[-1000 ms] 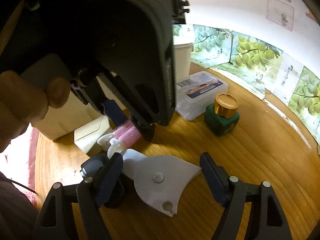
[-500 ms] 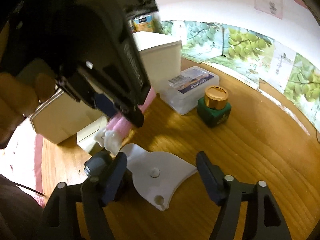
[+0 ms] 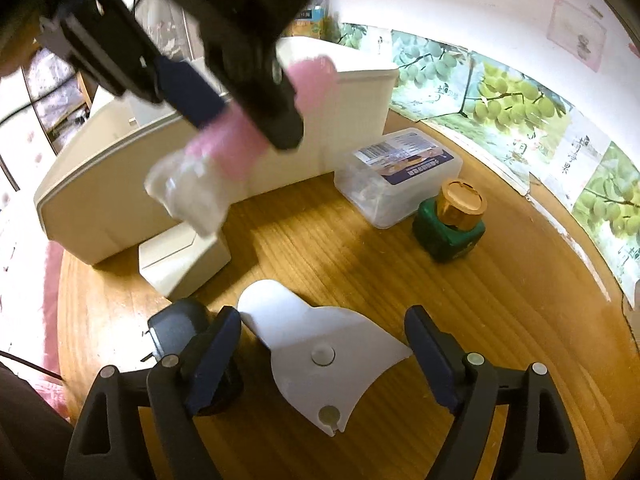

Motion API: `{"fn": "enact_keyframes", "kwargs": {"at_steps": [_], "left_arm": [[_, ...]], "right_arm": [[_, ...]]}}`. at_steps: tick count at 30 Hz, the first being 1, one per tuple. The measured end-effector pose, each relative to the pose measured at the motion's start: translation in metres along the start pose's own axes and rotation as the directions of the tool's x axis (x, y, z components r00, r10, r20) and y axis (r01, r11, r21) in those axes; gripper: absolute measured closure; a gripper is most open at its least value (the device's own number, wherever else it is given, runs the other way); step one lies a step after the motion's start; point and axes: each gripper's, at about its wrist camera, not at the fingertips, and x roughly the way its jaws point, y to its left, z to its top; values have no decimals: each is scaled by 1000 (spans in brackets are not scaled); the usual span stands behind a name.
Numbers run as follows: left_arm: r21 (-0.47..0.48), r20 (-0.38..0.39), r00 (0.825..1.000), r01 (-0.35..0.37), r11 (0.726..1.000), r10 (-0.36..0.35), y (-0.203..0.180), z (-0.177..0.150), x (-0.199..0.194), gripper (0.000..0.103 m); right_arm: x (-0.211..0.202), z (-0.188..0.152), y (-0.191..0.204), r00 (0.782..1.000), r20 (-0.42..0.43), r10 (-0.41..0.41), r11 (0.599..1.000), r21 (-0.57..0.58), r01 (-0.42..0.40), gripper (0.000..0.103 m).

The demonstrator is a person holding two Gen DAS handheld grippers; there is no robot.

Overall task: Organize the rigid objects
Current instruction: 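Carry the pink roller and white scraper with both grippers over the tray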

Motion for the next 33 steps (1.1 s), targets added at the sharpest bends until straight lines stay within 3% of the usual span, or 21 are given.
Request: {"fn": "enact_keyframes", "kwargs": {"at_steps": [9,15,24,33], "left_arm": [[24,69,998,6,1000,-8,2,-9,-24,75],[38,98,995,15,999,-19,8,-12,-36,75],[91,122,992,13,996,-24,17,-14,-51,75],[195,124,992,5,981,-30,26,-11,-66,75]], "right_arm": [[0,1,-2,999,-33,1,1000,20,0,19],[-1,-5,-3,998,-53,-22,999,40,24,36],[-5,-9,-6,996,-69,-55,990,123,63,37],[-26,-6,-18,993,-46,-109,948,297,117,37]]}}
